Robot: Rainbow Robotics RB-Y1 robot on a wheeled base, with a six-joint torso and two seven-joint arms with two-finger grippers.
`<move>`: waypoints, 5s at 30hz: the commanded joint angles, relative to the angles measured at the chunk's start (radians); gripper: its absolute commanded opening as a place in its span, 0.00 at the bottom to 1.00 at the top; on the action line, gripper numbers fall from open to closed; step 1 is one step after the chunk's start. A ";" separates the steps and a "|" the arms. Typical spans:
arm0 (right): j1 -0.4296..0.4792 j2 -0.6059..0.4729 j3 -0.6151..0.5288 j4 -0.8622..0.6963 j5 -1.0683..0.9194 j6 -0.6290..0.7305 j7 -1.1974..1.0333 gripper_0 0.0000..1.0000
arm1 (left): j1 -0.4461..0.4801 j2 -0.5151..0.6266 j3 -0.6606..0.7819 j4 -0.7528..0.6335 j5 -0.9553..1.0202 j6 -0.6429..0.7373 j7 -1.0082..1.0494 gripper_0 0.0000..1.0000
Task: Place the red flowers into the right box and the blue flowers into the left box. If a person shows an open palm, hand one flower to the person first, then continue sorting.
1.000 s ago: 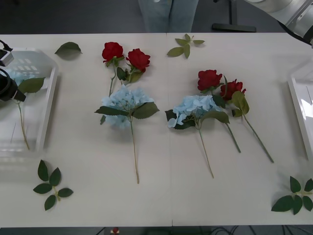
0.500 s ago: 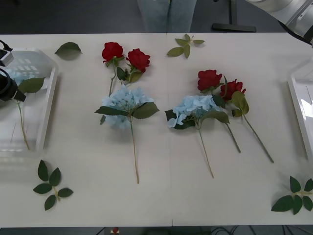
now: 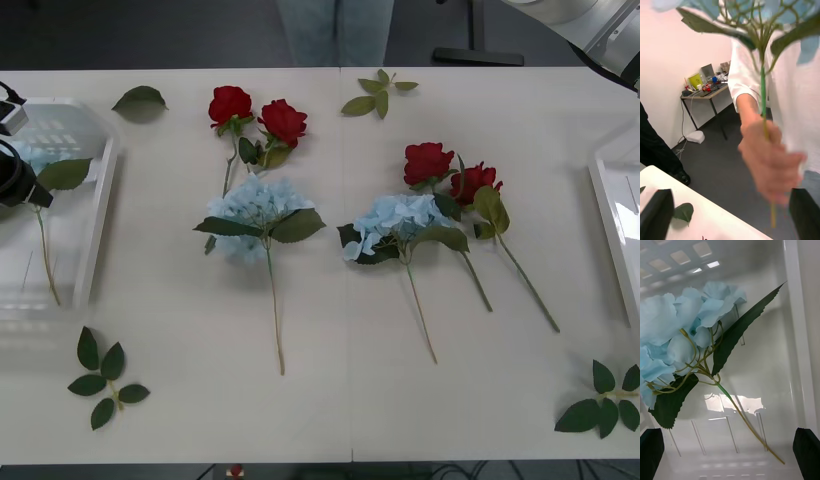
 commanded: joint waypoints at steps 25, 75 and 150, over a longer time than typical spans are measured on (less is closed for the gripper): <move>-0.026 -0.187 -0.230 -0.025 -0.105 0.697 -0.082 1.00 | -0.073 0.012 0.010 -0.012 0.014 0.088 -0.013 1.00; 0.469 -0.204 -0.153 -0.120 0.606 1.234 -0.220 1.00 | -0.271 -0.531 -0.121 0.109 -0.478 -0.204 0.670 1.00; 0.456 -0.374 -0.623 -0.261 0.603 1.630 -0.206 0.00 | -0.269 -0.638 -0.203 0.326 -0.607 -0.286 0.621 0.01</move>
